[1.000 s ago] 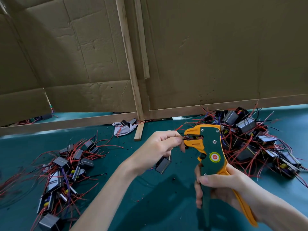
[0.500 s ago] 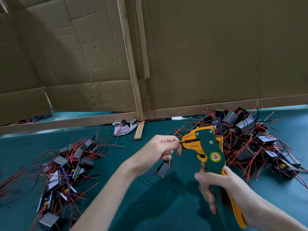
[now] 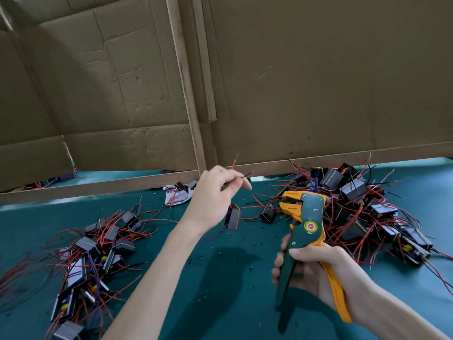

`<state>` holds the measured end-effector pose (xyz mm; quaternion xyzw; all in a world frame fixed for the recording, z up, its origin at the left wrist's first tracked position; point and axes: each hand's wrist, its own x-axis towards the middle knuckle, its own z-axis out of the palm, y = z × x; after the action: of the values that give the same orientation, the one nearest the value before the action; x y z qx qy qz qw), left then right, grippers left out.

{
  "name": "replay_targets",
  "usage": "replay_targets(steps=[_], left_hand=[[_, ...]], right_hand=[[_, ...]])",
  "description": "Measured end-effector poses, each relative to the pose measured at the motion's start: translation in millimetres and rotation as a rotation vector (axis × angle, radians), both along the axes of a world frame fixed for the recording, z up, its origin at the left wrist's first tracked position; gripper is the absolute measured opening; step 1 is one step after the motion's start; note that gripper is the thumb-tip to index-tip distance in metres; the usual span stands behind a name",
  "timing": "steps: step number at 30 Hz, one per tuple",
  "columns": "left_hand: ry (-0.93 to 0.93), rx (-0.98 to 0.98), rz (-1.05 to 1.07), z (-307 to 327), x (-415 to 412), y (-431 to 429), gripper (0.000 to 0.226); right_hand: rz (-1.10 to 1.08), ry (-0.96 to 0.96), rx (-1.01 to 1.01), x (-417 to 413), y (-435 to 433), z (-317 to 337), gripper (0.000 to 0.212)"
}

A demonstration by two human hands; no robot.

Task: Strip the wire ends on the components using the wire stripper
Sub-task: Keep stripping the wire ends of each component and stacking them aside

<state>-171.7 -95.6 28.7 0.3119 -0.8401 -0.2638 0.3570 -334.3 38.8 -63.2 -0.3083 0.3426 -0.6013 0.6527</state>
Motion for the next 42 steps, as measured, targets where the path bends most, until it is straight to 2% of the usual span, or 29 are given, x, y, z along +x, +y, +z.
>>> replay_targets(steps=[3,6,8,10,12,16,19,22,24,26,29,32,39,42], left_hand=[[0.133,-0.09,0.037,8,-35,-4,0.023],[0.214,-0.046,-0.058,13,-77,-6,0.022],[0.111,0.023,-0.169,12,-97,-6,0.03],[-0.049,0.128,-0.298,9,-104,-3,0.047],[-0.133,0.201,-0.357,6,-99,-1,0.061],[-0.149,0.228,-0.324,3,-63,-6,0.056],[-0.195,0.185,-0.174,0,-19,-23,0.05],[-0.379,0.063,0.253,-6,36,-57,0.039],[-0.55,0.049,0.548,-15,73,-82,0.037],[-0.72,0.078,0.706,-26,104,-102,0.034],[-0.943,0.107,0.789,-43,131,-117,0.033],[-1.05,0.066,0.773,-61,143,-125,0.038],[-1.018,-0.017,0.826,-69,148,-129,0.025],[-0.866,0.059,0.828,-64,143,-126,0.025]], right_hand=[[-0.033,-0.004,0.03,0,-1,1,0.05],[-0.042,-0.006,0.025,0,1,4,0.038],[-0.055,-0.005,0.022,1,2,5,0.028],[-0.069,-0.009,0.03,1,3,5,0.02],[-0.079,-0.017,0.043,2,3,5,0.017],[-0.082,-0.009,0.061,2,0,1,0.015],[-0.085,-0.002,0.068,0,-3,-4,0.015],[-0.083,0.017,0.063,-1,-6,-9,0.02],[-0.077,0.028,0.056,-2,-7,-11,0.028],[-0.069,0.035,0.05,-2,-7,-13,0.03],[-0.055,0.042,0.059,-3,-8,-15,0.033],[-0.037,0.049,0.076,-4,-9,-16,0.037],[0.006,0.047,0.073,-5,-9,-17,0.048],[0.008,0.039,0.071,-6,-10,-18,0.048]])
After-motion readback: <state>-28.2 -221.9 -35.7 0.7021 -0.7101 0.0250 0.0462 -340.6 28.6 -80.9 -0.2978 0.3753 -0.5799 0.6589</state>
